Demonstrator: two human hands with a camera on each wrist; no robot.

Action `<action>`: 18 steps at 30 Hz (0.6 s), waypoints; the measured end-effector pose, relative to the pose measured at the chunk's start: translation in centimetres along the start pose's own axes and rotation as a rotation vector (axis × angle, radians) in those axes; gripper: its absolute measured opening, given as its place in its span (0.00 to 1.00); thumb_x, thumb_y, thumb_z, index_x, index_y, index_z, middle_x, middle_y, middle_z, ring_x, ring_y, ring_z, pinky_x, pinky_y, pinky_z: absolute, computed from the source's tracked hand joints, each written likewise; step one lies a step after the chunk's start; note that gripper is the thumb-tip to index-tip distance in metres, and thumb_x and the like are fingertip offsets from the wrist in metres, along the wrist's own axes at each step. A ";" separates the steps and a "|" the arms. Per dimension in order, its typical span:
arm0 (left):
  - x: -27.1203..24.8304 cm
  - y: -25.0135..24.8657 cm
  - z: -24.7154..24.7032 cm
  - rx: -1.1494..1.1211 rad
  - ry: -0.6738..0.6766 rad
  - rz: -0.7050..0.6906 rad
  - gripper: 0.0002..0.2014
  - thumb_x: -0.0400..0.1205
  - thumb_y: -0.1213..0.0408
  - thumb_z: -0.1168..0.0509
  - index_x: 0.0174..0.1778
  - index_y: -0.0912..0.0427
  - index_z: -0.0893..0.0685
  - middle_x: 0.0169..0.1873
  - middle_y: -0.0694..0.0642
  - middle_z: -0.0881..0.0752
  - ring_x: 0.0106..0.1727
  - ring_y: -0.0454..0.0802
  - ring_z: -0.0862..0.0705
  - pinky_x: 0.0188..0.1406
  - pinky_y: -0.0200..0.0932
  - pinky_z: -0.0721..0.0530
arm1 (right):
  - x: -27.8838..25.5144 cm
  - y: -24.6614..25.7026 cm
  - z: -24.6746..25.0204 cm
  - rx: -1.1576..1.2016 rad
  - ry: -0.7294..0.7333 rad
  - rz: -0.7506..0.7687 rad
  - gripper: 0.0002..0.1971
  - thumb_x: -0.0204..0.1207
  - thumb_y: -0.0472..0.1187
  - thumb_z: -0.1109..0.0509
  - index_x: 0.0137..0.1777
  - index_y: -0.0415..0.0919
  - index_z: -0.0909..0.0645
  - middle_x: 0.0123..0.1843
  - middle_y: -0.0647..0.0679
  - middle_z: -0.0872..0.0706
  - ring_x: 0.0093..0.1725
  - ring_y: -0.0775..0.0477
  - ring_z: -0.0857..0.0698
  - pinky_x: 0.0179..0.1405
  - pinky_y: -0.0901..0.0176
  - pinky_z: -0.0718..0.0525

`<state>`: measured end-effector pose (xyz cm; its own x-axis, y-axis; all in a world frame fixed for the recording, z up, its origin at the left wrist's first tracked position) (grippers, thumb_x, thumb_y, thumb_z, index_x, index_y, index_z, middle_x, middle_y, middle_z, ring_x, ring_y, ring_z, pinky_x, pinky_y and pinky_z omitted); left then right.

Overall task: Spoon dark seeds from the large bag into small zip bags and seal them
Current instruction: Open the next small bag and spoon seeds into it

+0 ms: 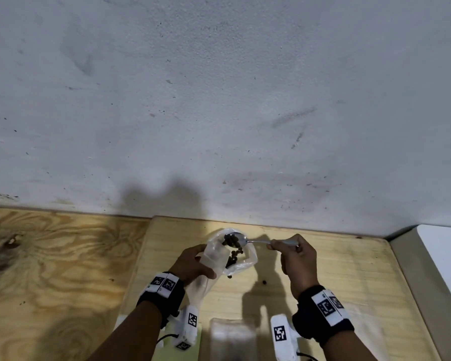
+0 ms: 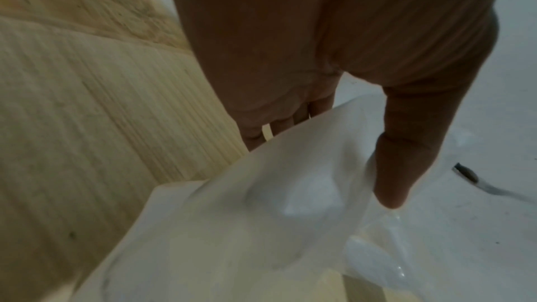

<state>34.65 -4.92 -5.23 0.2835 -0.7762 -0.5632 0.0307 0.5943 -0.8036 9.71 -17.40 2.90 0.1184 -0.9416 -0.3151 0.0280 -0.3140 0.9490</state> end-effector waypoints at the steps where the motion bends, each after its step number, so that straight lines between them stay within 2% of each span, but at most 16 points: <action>1: -0.1 -0.1 -0.1 -0.003 -0.004 -0.004 0.47 0.42 0.58 0.22 0.64 0.59 0.16 0.56 0.57 0.12 0.60 0.57 0.16 0.47 0.45 0.17 | -0.3 0.6 -0.6 -0.029 0.017 0.050 0.12 0.69 0.27 0.22 0.36 0.27 0.25 0.30 0.39 0.24 0.20 0.54 0.34 0.22 0.63 0.34; 4: -0.5 -0.2 -0.4 -0.016 -0.014 -0.015 0.47 0.42 0.59 0.21 0.64 0.59 0.15 0.54 0.57 0.11 0.57 0.56 0.15 0.44 0.43 0.17 | -1.6 1.9 -2.6 -0.201 0.096 0.208 0.18 0.68 0.31 0.20 0.30 0.40 0.29 0.28 0.45 0.21 0.26 0.53 0.28 0.29 0.60 0.29; 7: -0.7 -0.1 -0.5 -0.019 -0.018 -0.010 0.40 0.46 0.65 0.21 0.60 0.58 0.14 0.50 0.56 0.09 0.53 0.55 0.13 0.43 0.43 0.17 | -2.8 2.2 -4.1 -0.357 0.173 0.304 0.19 0.71 0.35 0.20 0.30 0.45 0.29 0.31 0.47 0.15 0.25 0.54 0.30 0.26 0.63 0.30; 10: -0.8 0.0 -0.5 -0.046 -0.023 0.001 0.33 0.48 0.68 0.23 0.53 0.56 0.12 0.43 0.55 0.09 0.48 0.55 0.13 0.39 0.41 0.18 | -3.3 3.0 -3.1 -0.281 0.090 0.327 0.17 0.72 0.35 0.21 0.32 0.43 0.28 0.30 0.51 0.16 0.23 0.54 0.32 0.22 0.62 0.32; 13: -0.8 -0.2 -0.3 -0.045 -0.028 -0.004 0.35 0.49 0.67 0.24 0.57 0.56 0.13 0.47 0.53 0.11 0.51 0.53 0.15 0.38 0.40 0.20 | -3.0 2.8 -1.2 -0.243 -0.071 0.318 0.16 0.73 0.33 0.23 0.33 0.39 0.29 0.32 0.47 0.17 0.19 0.57 0.33 0.16 0.66 0.31; 15: -0.7 -0.2 -0.2 -0.037 -0.020 -0.004 0.36 0.51 0.68 0.23 0.60 0.57 0.14 0.49 0.53 0.11 0.52 0.52 0.15 0.38 0.40 0.20 | -2.5 1.3 -1.2 -0.355 -0.077 0.301 0.17 0.74 0.33 0.24 0.33 0.45 0.30 0.32 0.43 0.16 0.17 0.56 0.34 0.18 0.65 0.31; 18: -0.4 -0.1 -0.3 -0.016 0.009 0.005 0.35 0.58 0.76 0.21 0.63 0.57 0.15 0.52 0.52 0.11 0.52 0.49 0.15 0.38 0.38 0.19 | -1.8 -1.1 -2.4 -0.595 -0.003 0.284 0.17 0.76 0.40 0.26 0.34 0.53 0.32 0.22 0.45 0.20 0.16 0.47 0.29 0.21 0.59 0.29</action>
<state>34.23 -4.77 -5.01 0.2754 -0.7750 -0.5688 0.0135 0.5947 -0.8038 11.88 -15.06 2.44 0.1998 -0.9785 -0.0508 0.5401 0.0667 0.8389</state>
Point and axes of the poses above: each hand's wrist, its own x-axis towards the middle knuckle, its own z-axis out of the back of the hand, y = z × x, the point moved 9 cm from there along x, towards the middle knuckle
